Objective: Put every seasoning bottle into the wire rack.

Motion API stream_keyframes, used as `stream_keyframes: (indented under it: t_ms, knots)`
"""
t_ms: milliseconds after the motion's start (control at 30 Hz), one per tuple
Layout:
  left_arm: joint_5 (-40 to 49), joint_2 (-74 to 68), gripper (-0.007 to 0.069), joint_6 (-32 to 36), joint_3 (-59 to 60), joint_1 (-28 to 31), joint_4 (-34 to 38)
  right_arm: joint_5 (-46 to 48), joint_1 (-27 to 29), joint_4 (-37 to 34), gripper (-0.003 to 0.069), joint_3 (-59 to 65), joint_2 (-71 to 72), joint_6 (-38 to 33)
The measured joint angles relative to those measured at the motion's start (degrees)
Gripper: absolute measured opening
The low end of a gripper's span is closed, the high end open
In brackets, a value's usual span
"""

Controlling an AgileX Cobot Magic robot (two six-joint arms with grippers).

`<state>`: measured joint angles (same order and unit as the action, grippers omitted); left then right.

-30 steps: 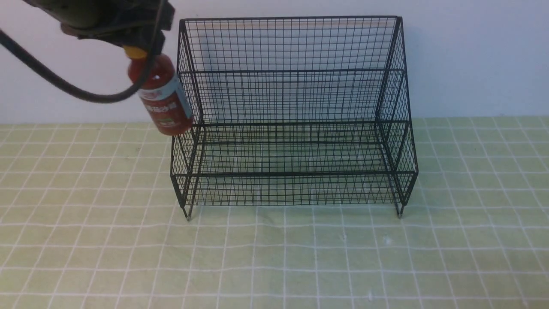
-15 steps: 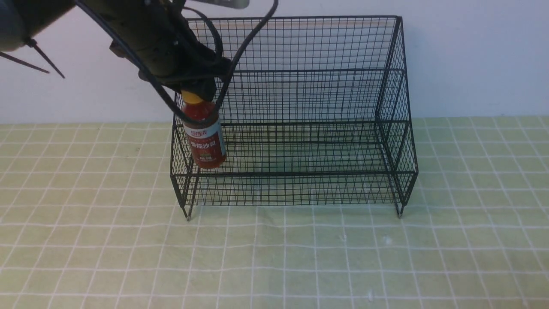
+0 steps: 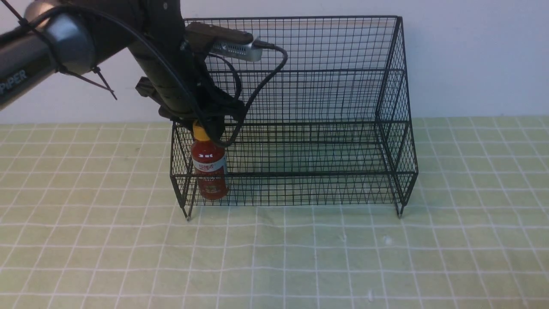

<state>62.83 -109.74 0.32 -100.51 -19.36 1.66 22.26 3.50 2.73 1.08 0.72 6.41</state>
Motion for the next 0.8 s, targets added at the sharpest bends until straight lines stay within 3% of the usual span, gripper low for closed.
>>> stream_keyframes:
  t_ms: [267, 400, 533, 700, 800]
  knots:
    - [6.0, 0.0, 0.0427, -0.3, -3.1, 0.0, 0.4, 0.0, 0.0, 0.0, -0.0015, 0.0, 0.0, 0.0]
    - [7.9, 0.0, 0.0433, -0.3, -7.8, 0.0, 0.4, 0.0, 0.0, 0.0, -0.0015, 0.0, 0.0, 0.0]
    - [7.9, 3.3, 0.0308, -0.3, -11.9, 0.0, -1.0, 0.0, 0.0, 0.0, -0.0015, 0.0, 0.0, 0.0]
    - [8.8, 14.4, 0.0048, 0.1, -12.7, 0.0, -4.8, 0.0, 0.0, 0.0, -0.0015, 0.0, 0.0, 0.0]
    - [9.1, 21.3, 0.0006, -0.3, -12.7, 0.0, -6.0, 0.0, 0.0, 0.0, -0.0015, 0.0, 0.0, 0.0]
